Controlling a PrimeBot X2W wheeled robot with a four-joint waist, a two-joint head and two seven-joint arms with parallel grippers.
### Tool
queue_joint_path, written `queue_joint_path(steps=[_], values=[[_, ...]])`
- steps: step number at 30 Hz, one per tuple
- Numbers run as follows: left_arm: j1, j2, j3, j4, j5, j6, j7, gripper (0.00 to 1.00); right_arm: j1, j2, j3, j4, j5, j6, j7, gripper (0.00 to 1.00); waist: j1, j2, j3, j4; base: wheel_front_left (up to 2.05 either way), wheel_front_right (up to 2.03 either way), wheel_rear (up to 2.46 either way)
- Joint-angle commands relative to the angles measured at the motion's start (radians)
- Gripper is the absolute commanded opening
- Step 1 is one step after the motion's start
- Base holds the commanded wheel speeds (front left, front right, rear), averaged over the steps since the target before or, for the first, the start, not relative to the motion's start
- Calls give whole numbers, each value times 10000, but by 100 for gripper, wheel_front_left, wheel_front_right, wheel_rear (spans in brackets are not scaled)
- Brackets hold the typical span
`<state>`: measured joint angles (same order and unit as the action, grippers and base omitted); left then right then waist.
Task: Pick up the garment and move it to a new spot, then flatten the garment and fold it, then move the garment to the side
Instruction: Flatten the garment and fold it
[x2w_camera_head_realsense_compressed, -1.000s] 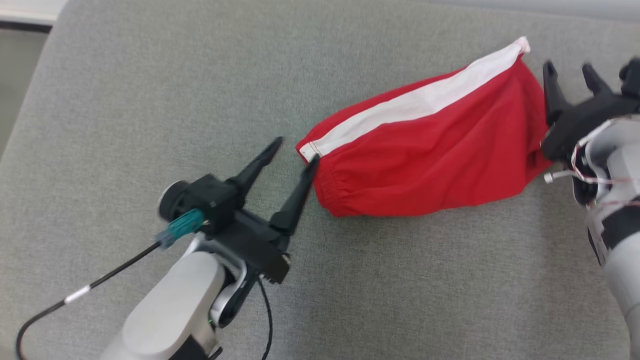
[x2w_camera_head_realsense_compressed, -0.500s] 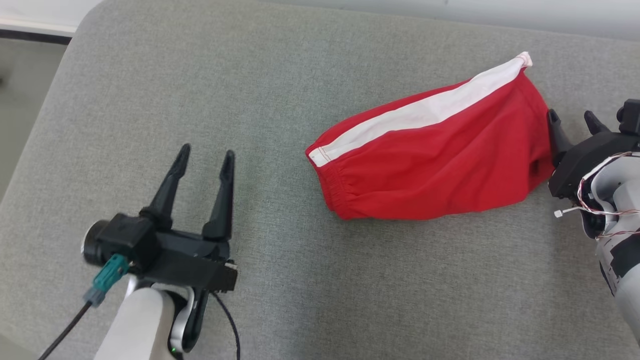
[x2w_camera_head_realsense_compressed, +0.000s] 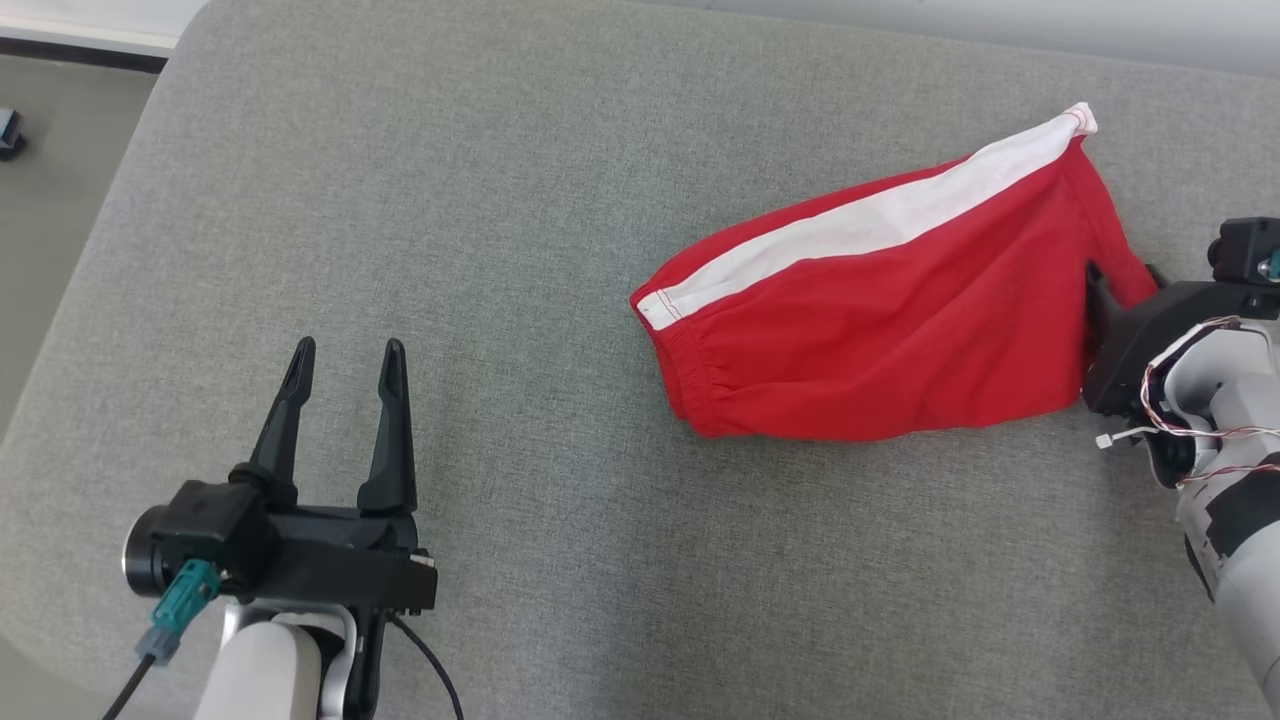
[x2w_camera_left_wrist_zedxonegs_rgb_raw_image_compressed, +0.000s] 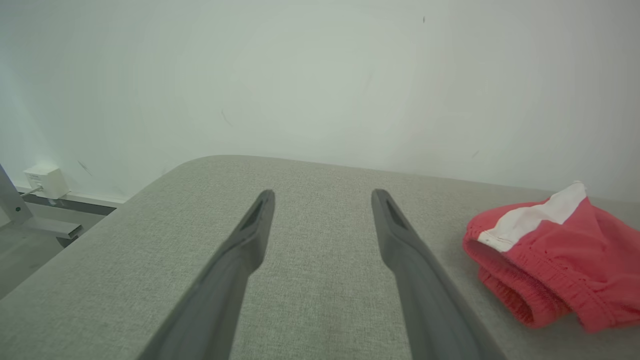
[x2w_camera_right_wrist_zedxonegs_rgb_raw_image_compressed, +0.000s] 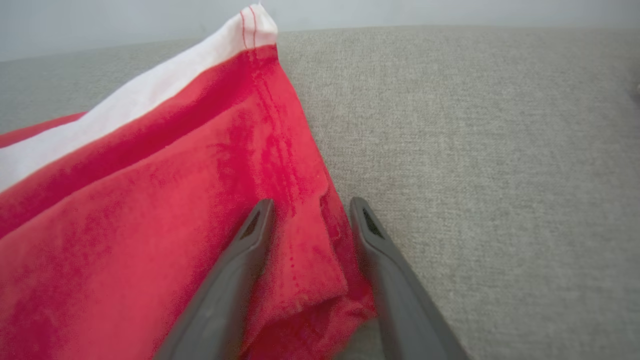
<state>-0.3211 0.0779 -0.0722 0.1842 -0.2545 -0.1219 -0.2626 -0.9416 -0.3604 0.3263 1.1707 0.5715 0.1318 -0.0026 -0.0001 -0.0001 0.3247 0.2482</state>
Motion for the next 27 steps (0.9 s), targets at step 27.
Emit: queue_joint_path(steps=[27], values=[[1610, 214, 403, -75, 145, -78, -28, 100, 4490, -1125, 168, -3394, 2879, -29, -1415, 0, 1, 1, -1577, -1763, 0, 0, 0]])
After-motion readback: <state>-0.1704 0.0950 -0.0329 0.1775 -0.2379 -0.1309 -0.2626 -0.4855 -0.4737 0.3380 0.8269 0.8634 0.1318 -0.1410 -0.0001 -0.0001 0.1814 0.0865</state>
